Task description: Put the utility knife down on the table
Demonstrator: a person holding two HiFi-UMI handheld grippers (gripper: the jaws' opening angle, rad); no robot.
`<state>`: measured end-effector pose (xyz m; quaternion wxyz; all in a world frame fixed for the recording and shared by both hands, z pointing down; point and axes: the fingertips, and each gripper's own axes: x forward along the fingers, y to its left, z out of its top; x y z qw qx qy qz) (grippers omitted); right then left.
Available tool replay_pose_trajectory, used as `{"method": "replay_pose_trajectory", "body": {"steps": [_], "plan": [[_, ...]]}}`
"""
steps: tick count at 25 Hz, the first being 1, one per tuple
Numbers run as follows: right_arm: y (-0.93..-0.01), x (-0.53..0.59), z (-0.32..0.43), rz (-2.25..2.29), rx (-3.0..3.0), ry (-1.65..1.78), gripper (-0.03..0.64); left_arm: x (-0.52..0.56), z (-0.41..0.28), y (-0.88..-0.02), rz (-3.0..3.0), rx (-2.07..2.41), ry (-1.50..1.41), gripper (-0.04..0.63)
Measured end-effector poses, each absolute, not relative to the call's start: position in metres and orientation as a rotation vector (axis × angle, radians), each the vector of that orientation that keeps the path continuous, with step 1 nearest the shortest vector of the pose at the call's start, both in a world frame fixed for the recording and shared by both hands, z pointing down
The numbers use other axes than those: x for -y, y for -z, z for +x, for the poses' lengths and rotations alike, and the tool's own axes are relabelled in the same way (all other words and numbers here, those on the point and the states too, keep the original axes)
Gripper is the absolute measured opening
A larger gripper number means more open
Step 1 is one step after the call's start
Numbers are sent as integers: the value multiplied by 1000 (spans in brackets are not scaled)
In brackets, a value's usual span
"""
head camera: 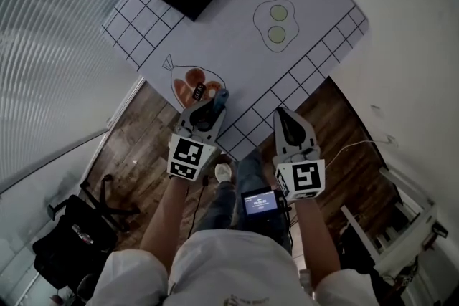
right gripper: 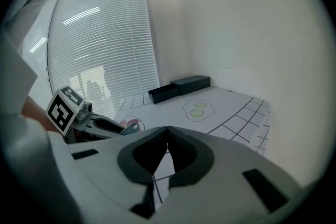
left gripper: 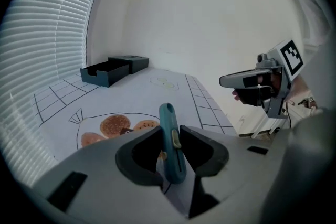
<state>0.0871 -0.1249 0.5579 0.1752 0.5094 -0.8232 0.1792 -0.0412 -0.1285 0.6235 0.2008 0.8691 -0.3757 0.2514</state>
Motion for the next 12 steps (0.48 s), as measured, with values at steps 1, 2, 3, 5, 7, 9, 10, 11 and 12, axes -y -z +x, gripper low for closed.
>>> {"method": "replay_pose_trajectory", "body": {"steps": [1, 2, 3, 5, 7, 9, 10, 11, 12], "plan": [[-559, 124, 87, 1445, 2331, -509, 8, 129, -42, -625, 2425, 1054, -715, 117], [-560, 123, 87, 1444, 2330, -511, 8, 129, -42, -627, 2419, 1059, -724, 117], [-560, 122, 86, 1443, 2330, -514, 8, 130, -42, -627, 2414, 1063, -732, 117], [-562, 121, 85, 1442, 2325, -521, 8, 130, -42, -630, 2411, 1067, -767, 118], [-562, 119, 85, 1448, 2322, -530, 8, 128, -39, -634, 2417, 1062, -828, 117], [-563, 118, 83, 1450, 2323, -537, 8, 126, -38, -640, 2419, 1058, -872, 117], [-563, 118, 82, 1449, 2325, -539, 8, 125, -38, -641, 2416, 1056, -878, 117], [-563, 118, 82, 1447, 2328, -539, 8, 126, -38, -641, 2412, 1054, -878, 117], [-563, 118, 81, 1446, 2330, -537, 8, 127, -38, -641, 2407, 1051, -876, 117]]}}
